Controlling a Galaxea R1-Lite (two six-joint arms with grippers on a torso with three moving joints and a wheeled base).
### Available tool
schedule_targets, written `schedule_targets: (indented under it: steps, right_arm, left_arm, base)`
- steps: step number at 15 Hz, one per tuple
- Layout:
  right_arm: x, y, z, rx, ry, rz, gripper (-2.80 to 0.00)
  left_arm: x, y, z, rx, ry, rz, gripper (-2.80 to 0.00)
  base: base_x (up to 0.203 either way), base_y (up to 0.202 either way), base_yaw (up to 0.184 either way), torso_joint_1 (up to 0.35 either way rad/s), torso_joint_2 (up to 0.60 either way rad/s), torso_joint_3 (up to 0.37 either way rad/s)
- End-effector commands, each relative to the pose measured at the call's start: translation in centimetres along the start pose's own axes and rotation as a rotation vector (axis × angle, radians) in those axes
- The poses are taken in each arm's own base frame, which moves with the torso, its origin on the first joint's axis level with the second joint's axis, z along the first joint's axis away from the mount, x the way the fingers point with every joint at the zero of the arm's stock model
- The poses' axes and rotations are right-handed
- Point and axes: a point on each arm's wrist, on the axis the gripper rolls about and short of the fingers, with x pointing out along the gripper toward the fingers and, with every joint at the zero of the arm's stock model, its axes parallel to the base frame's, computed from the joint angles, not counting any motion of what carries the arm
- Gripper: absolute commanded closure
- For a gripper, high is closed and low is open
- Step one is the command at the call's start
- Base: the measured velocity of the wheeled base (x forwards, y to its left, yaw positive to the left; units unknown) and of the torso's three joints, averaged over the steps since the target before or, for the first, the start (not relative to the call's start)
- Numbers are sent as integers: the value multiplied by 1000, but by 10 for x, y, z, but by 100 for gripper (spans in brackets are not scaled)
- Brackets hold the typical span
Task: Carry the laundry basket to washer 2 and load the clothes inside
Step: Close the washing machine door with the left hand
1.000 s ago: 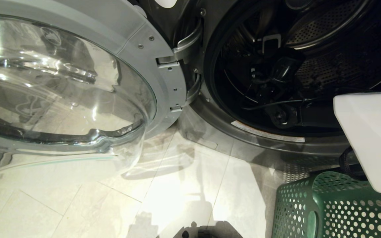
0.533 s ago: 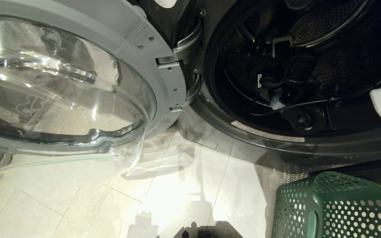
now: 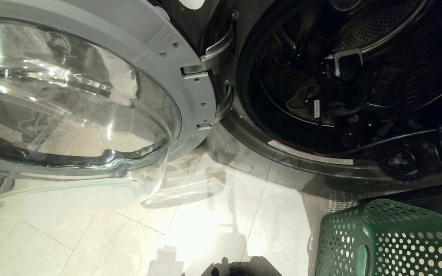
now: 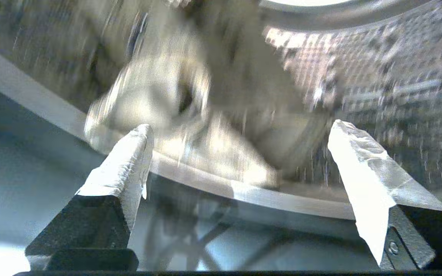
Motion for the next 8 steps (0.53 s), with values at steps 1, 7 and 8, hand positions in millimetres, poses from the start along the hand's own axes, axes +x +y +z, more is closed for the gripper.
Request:
schedule_targets:
  steps: [1,7,8]
  right_arm:
    - [-34,-16,-2,-18,19,34,0]
    - [-108,-58,0,-35,133,188,0]
    - [-120,-70,-3,-41,177,226,0]
  left_arm:
    - [0,0,0,0,1,1,0]
    - [0,0,-1,0,2,1,0]
    - [0,0,-1,0,2,-1,0]
  base:
    - [0,0,0,0,0,0]
    - [0,0,0,0,0,0]
    - [0,0,0,0,0,0]
